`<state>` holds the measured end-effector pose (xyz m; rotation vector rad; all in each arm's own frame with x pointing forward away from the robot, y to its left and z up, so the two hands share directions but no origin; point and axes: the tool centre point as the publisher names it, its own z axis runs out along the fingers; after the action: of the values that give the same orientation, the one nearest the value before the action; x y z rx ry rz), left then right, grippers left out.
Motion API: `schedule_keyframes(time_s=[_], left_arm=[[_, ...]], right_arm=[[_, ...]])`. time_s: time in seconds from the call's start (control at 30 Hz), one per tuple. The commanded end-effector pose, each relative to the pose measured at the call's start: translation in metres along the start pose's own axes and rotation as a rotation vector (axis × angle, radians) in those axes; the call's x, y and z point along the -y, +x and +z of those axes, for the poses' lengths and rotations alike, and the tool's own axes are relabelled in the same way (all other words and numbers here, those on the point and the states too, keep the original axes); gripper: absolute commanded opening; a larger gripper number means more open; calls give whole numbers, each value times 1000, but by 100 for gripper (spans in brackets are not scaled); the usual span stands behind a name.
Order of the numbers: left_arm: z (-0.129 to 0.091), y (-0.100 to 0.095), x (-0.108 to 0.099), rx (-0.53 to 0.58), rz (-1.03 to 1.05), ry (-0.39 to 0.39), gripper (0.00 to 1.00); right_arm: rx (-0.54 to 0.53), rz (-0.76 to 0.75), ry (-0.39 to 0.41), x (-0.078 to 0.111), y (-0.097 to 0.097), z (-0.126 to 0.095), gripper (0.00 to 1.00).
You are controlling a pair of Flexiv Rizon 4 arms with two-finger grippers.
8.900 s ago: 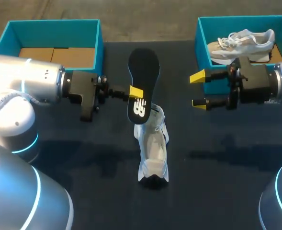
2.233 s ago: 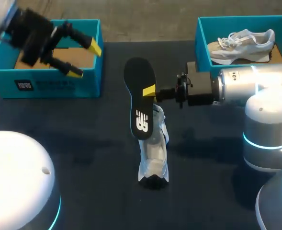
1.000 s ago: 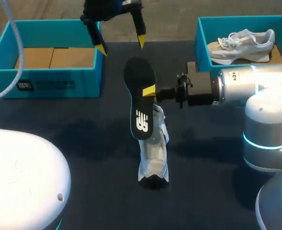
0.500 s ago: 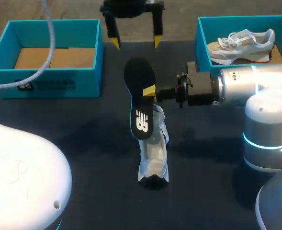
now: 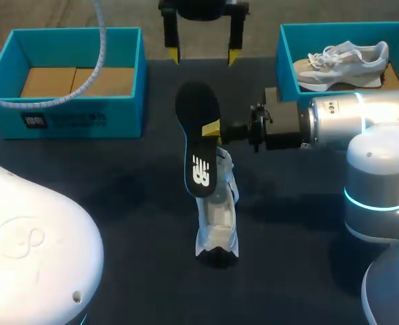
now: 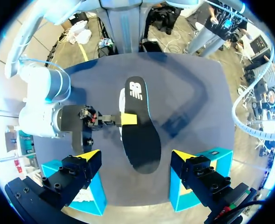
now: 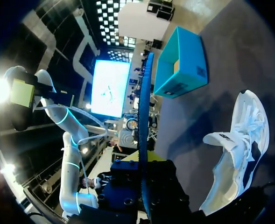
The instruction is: Take the shoe out of the shoebox, open the shoe tongue, remove and reinsert the insole, then place the shoe into the shoebox
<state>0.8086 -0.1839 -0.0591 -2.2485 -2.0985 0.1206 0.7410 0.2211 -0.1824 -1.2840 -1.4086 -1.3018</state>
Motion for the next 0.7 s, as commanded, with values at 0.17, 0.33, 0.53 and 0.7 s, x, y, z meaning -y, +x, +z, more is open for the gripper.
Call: schedule_keyframes(time_s=[0.17, 0.33, 0.53, 0.7], left_arm=[[8, 44, 6, 344, -11, 9, 100], [22, 68, 12, 641, -2, -4, 100], [31, 87, 23, 966, 0, -70, 100], [43, 94, 23, 1191, 1, -69, 100]], right_arm=[[3, 1, 0, 0, 1, 2, 0], [3, 1, 0, 0, 1, 2, 0], [3, 1, 0, 0, 1, 2, 0], [3, 1, 0, 0, 1, 2, 0]])
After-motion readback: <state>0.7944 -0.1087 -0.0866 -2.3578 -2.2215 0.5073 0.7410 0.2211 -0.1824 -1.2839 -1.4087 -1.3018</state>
